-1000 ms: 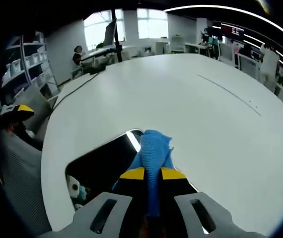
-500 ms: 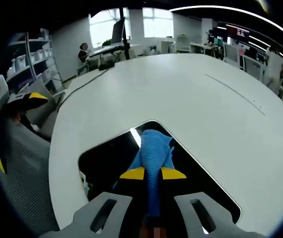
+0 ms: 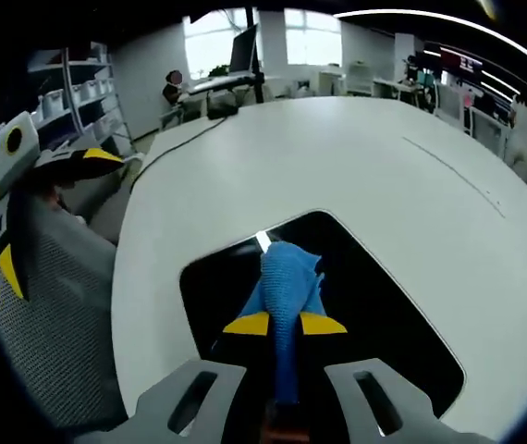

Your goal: Wipe the mirror surface with the cleaning cloth until all visible marks leave the cleaned area.

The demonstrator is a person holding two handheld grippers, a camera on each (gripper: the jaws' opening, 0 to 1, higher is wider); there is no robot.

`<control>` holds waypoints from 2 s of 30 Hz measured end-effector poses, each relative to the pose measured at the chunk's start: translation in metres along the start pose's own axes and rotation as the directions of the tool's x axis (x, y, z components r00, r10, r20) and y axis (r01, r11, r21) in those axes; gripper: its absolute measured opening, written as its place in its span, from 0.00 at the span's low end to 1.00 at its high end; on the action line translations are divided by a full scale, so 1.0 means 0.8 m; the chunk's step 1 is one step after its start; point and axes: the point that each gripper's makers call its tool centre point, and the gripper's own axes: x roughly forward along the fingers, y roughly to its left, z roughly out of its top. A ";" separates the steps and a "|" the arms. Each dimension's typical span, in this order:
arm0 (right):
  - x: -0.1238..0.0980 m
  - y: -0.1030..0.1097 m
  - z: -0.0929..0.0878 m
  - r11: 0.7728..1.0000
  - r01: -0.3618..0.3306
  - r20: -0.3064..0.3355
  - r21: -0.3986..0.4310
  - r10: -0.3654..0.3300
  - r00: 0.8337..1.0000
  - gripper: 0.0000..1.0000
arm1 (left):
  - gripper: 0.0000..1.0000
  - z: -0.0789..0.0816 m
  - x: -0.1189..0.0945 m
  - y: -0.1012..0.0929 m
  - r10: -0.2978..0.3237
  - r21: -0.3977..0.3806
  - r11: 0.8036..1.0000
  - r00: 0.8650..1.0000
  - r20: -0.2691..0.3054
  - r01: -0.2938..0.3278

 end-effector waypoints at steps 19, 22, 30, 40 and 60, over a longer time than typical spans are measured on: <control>-0.009 0.013 -0.023 0.999 -0.039 -0.043 -0.036 0.038 0.998 0.05 | 0.95 0.001 -0.001 0.002 0.012 -0.001 1.000 1.000 0.001 -0.012; -0.009 0.015 -0.024 0.998 -0.041 -0.053 -0.048 0.038 0.998 0.05 | 0.95 0.001 -0.001 0.002 0.012 0.000 1.000 1.000 0.001 -0.012; -0.013 0.022 -0.030 0.997 -0.055 -0.059 -0.054 0.052 0.997 0.05 | 0.95 0.002 -0.001 0.002 0.014 0.001 1.000 1.000 0.007 -0.014; -0.019 0.030 -0.035 0.994 -0.079 -0.080 -0.071 0.073 0.994 0.05 | 0.95 0.001 -0.002 0.002 0.014 0.000 1.000 1.000 0.002 -0.014; -0.021 0.032 -0.036 0.994 -0.097 -0.077 -0.057 0.092 0.993 0.05 | 0.95 0.001 -0.001 0.001 0.005 0.000 1.000 1.000 0.001 -0.005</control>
